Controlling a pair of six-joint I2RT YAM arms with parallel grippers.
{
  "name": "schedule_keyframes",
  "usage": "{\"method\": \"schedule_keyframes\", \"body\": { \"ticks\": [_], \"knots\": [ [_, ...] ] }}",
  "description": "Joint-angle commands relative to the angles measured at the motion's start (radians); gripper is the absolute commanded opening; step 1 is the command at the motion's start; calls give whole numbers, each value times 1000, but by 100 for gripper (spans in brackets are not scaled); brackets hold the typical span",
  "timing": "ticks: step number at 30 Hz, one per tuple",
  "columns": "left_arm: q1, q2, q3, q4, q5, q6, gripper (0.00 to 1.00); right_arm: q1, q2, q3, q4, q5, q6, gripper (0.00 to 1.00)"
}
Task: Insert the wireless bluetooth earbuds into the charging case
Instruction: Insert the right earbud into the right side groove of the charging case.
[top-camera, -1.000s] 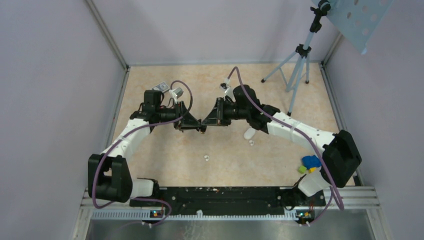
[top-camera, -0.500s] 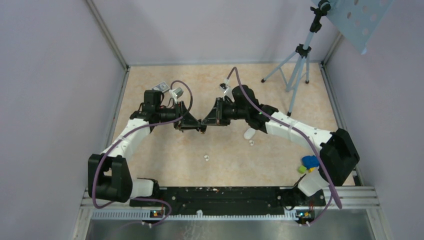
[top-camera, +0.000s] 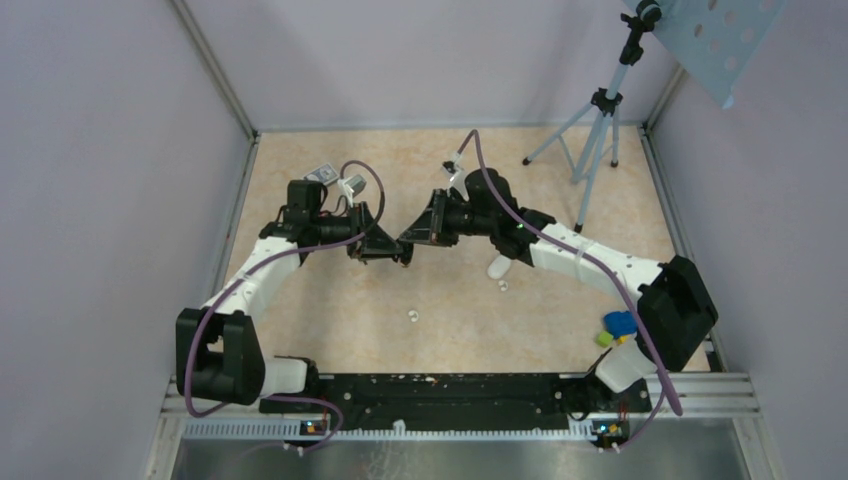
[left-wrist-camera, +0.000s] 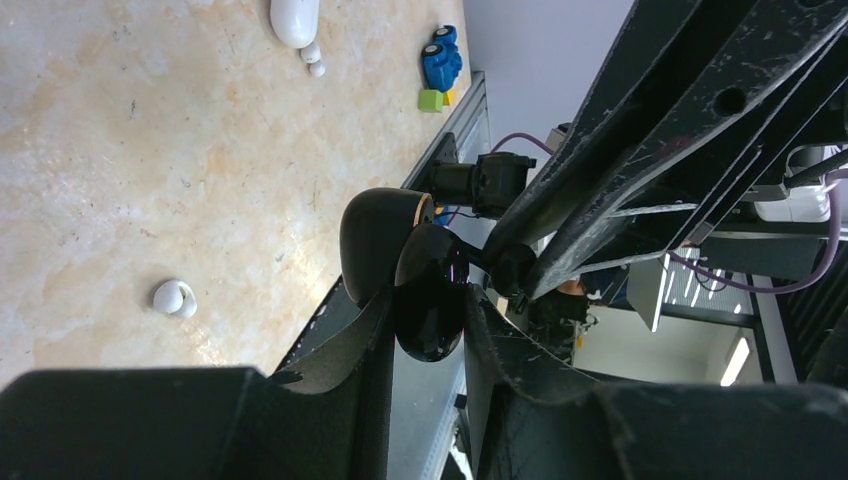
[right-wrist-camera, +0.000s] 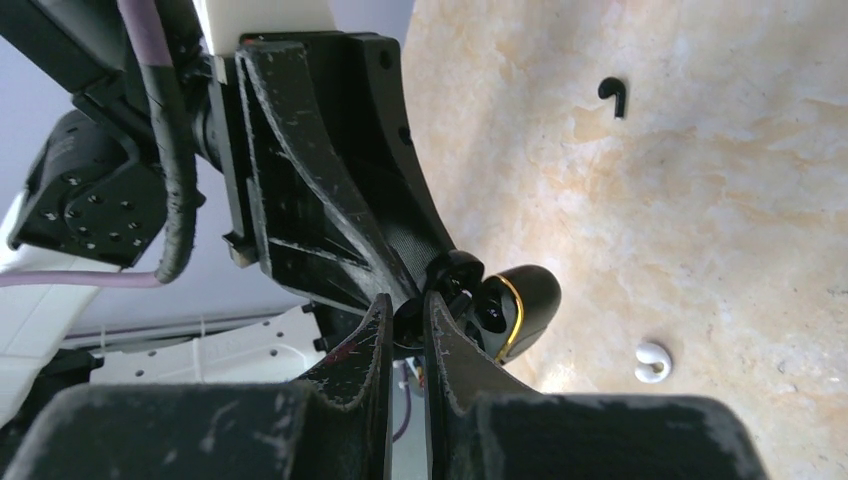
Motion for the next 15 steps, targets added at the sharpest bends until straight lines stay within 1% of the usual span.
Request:
{"method": "schedule_keyframes", "body": {
  "ticks": [1, 6, 15],
  "knots": [
    [3, -24, 11, 26, 27, 7, 0, -6, -14, -4, 86, 20, 33, 0],
    [4, -26, 16, 27, 28, 5, 0, -6, 0, -2, 77, 20, 33, 0],
    [5, -23, 19, 22, 26, 9, 0, -6, -21, -22, 51, 29, 21, 0]
  ]
}}
